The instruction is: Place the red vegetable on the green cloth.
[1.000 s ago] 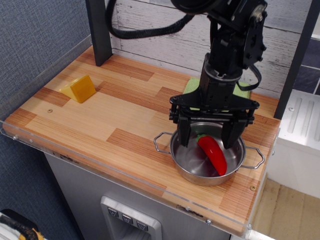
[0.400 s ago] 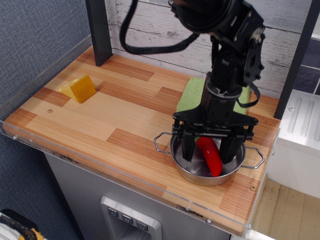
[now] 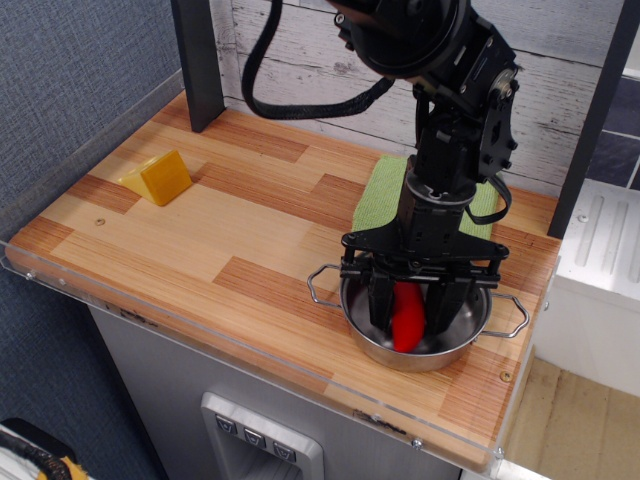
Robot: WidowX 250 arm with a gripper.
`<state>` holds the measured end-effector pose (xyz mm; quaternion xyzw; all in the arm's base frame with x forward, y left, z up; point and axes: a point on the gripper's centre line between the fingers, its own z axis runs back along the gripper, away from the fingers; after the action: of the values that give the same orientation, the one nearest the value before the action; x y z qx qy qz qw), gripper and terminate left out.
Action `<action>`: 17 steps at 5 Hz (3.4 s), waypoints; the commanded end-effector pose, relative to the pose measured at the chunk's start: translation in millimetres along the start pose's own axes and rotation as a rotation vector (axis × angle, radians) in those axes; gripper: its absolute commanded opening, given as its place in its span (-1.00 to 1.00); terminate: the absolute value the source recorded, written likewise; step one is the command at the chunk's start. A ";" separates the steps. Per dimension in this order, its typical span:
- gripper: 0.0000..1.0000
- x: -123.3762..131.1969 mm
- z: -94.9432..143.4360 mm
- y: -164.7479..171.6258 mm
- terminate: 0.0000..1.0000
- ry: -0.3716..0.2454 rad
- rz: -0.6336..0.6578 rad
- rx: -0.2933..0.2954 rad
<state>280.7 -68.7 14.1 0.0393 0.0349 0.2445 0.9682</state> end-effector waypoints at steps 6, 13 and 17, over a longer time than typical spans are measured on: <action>-1.00 40.3 95.4 20.0 -1.00 -0.070 -0.015 -0.091; -1.00 108.9 40.4 -25.4 -1.00 -0.108 -0.143 -0.073; 1.00 102.8 67.4 -14.0 -1.00 -0.129 -0.134 -0.046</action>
<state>377.5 -33.4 50.1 0.0399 0.0023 0.1781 0.9832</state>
